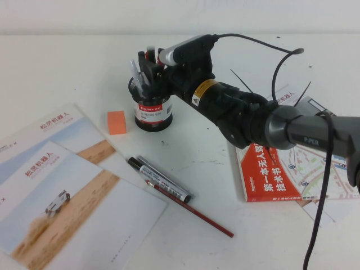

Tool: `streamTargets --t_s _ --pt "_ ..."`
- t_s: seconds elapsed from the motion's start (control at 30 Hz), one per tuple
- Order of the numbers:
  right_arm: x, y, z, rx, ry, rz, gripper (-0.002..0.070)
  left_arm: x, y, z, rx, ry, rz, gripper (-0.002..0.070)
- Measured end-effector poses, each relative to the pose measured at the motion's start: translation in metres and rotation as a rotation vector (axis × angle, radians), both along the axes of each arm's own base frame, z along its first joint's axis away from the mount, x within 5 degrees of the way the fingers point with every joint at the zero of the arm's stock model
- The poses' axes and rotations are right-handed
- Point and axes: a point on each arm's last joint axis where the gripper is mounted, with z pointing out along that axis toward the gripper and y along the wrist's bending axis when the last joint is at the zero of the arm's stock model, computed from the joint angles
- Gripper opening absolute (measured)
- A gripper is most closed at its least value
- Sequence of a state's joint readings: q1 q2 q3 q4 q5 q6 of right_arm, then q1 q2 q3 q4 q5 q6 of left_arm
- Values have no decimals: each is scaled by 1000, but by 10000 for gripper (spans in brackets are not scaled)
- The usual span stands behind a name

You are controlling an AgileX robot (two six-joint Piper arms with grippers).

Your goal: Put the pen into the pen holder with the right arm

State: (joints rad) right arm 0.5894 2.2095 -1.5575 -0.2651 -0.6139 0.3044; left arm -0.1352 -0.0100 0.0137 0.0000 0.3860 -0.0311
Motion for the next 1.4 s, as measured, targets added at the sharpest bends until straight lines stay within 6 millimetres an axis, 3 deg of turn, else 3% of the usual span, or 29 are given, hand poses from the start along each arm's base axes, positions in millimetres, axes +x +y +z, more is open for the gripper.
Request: streamTargets --t_s 0.13,0.2,0.27,0.37,0.43,0.6,0.73,1.0,1.4 --pt "0 0 0 1 1 -2 435 0 0 0 0 0 0 -1" --pt "0 -1 0 -3 3 -4 410 0 0 0 0 0 0 -1" --pt "-4 -3 8 -10 1 -4 327 0 0 0 0 0 0 -1" --pt "-17 -12 37 -44 -27 4 117 0 0 0 0 0 0 -1" --pt "-30 -21 62 -78 -38 -1 40 0 0 0 0 0 0 -1" --pt "-76 -57 122 -161 -29 -52 -11 0 0 0 0 0 0 -1" --pt "-116 -89 144 -200 5 -90 -17 0 0 0 0 0 0 -1" --pt "-189 -144 122 -287 119 -131 -17 0 0 0 0 0 0 -1" --pt "-254 -200 96 -283 166 -203 -19 0 0 0 0 0 0 -1"
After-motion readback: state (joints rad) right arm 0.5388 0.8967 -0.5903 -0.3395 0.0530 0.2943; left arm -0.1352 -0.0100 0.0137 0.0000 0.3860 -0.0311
